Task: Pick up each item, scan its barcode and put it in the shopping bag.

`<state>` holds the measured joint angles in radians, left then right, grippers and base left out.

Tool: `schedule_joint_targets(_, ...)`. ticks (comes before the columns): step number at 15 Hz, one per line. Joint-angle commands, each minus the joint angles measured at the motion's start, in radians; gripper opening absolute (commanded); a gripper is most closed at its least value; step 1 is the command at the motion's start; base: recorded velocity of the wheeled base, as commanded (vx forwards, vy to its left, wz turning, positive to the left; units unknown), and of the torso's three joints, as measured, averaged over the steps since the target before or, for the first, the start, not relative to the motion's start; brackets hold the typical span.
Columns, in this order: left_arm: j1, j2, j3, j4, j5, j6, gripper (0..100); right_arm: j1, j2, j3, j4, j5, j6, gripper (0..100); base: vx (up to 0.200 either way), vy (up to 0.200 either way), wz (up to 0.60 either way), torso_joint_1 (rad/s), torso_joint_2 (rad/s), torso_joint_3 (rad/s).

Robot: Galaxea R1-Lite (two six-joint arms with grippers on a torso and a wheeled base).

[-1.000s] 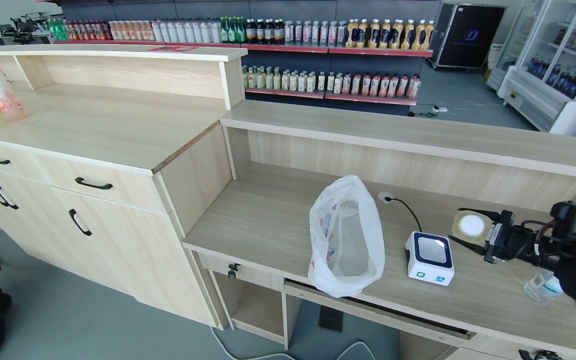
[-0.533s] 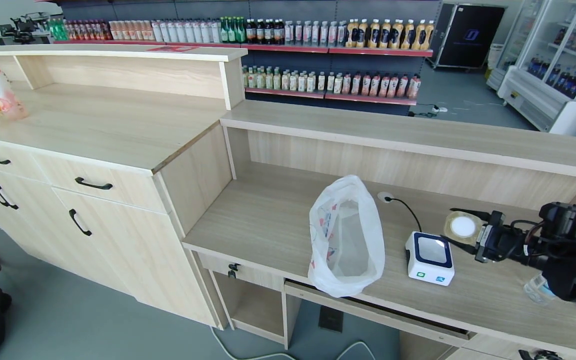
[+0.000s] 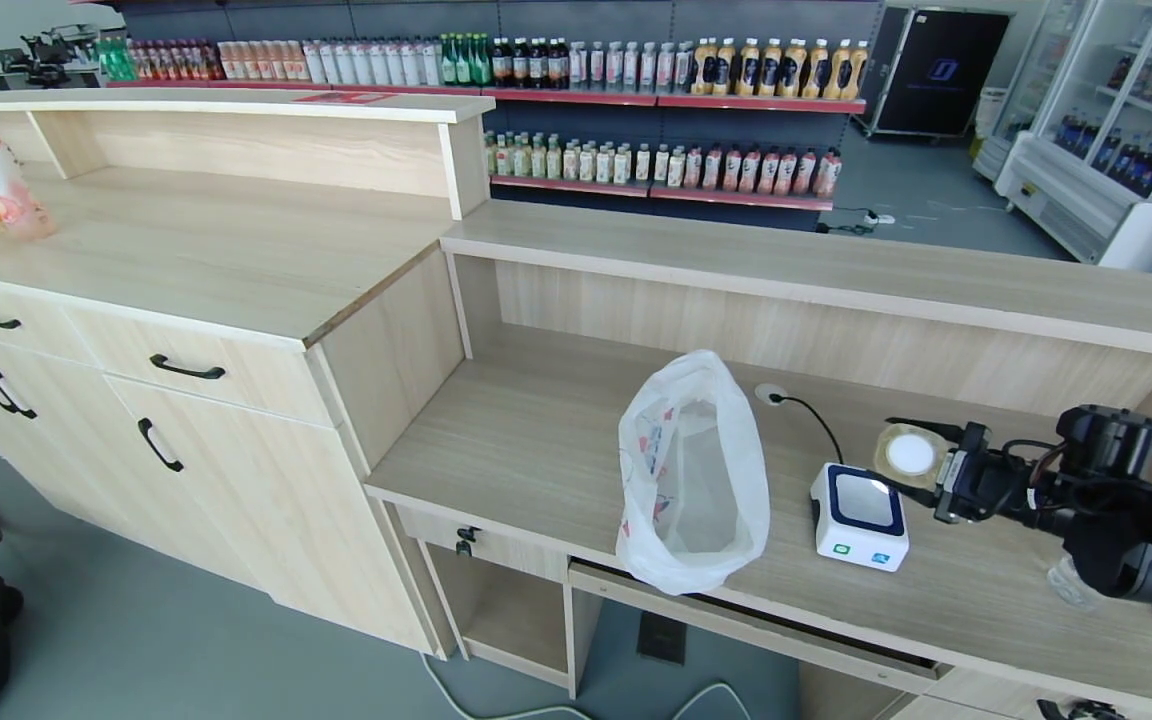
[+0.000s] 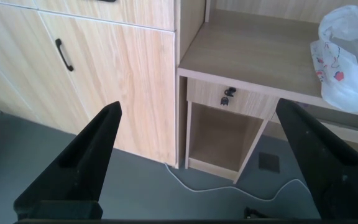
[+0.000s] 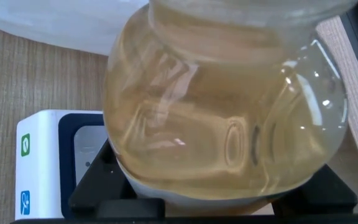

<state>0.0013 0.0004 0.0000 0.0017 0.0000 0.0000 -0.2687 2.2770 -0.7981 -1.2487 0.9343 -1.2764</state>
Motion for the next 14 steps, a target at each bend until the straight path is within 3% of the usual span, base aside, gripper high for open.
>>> schedule_joint_targets(1,0.000,0.000,0.000,0.000,0.000,0.000,100,0.002,0.015,-0.010,0.000,0.000,0.000,0,0.000,0.000,0.00,0.000,0.00,0.000)
schedule_joint_targets(14,0.000,0.000,0.000,0.000,0.000,0.000,100,0.046,0.084,-0.062,-0.080,0.000,0.057,0,0.000,0.000,0.00,0.000,0.00,0.000)
